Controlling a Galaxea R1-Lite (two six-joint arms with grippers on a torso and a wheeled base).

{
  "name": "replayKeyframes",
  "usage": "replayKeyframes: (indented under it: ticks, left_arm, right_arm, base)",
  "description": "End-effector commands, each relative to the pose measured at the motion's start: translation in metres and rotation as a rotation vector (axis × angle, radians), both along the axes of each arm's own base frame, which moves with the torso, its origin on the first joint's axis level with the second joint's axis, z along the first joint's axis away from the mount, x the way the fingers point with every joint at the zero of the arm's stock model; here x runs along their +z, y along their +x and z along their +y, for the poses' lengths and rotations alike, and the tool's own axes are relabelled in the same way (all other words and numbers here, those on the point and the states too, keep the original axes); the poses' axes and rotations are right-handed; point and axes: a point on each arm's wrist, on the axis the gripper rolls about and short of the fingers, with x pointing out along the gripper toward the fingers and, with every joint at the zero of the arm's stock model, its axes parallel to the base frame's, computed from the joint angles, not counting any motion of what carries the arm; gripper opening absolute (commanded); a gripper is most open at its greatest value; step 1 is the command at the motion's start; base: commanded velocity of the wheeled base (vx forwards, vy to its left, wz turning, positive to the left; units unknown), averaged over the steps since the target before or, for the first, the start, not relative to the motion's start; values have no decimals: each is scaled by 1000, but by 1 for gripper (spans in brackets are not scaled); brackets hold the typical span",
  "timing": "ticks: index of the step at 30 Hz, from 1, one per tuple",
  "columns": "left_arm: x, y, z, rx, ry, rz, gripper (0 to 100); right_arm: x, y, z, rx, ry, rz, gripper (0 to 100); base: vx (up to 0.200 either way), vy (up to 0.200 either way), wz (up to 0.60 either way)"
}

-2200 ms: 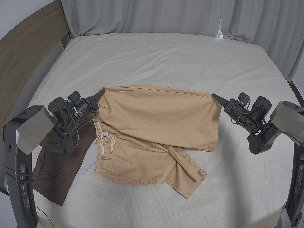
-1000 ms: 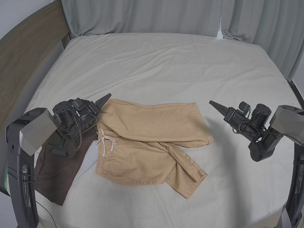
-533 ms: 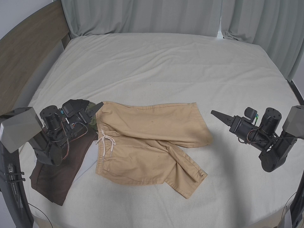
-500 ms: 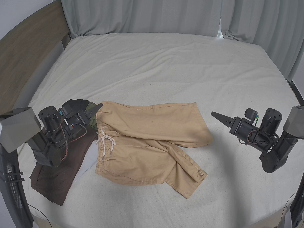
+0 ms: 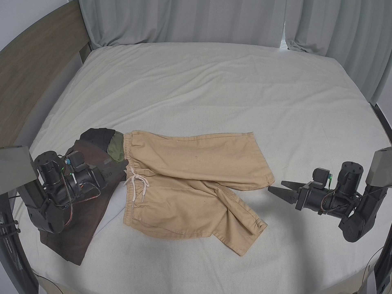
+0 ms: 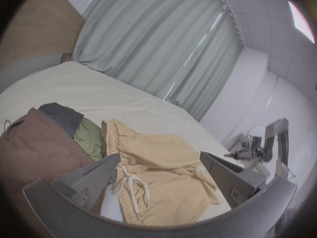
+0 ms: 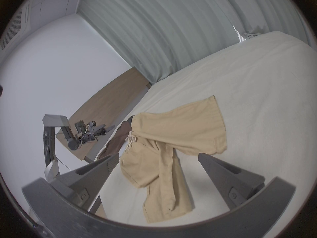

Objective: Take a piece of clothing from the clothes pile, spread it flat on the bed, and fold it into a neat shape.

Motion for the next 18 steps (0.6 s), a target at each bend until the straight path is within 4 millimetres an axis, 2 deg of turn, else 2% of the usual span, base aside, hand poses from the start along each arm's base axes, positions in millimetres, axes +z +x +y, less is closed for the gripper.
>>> replayKeyframes:
  ticks: [1, 12, 18]
  left_arm:
    - [-9, -15, 12, -51, 70, 0, 100]
    - [-10, -18, 12, -68, 107, -25, 100]
    - [-10, -20, 10, -76, 109, -24, 100]
  right_arm:
    - [-19, -11, 3, 48, -44, 60, 100]
    - [-53, -8, 12, 72, -68, 173, 100]
    - [-60, -8, 15, 75, -75, 193, 100]
  base:
    - [0, 0, 0]
    - [0, 0, 0]
    - [0, 0, 0]
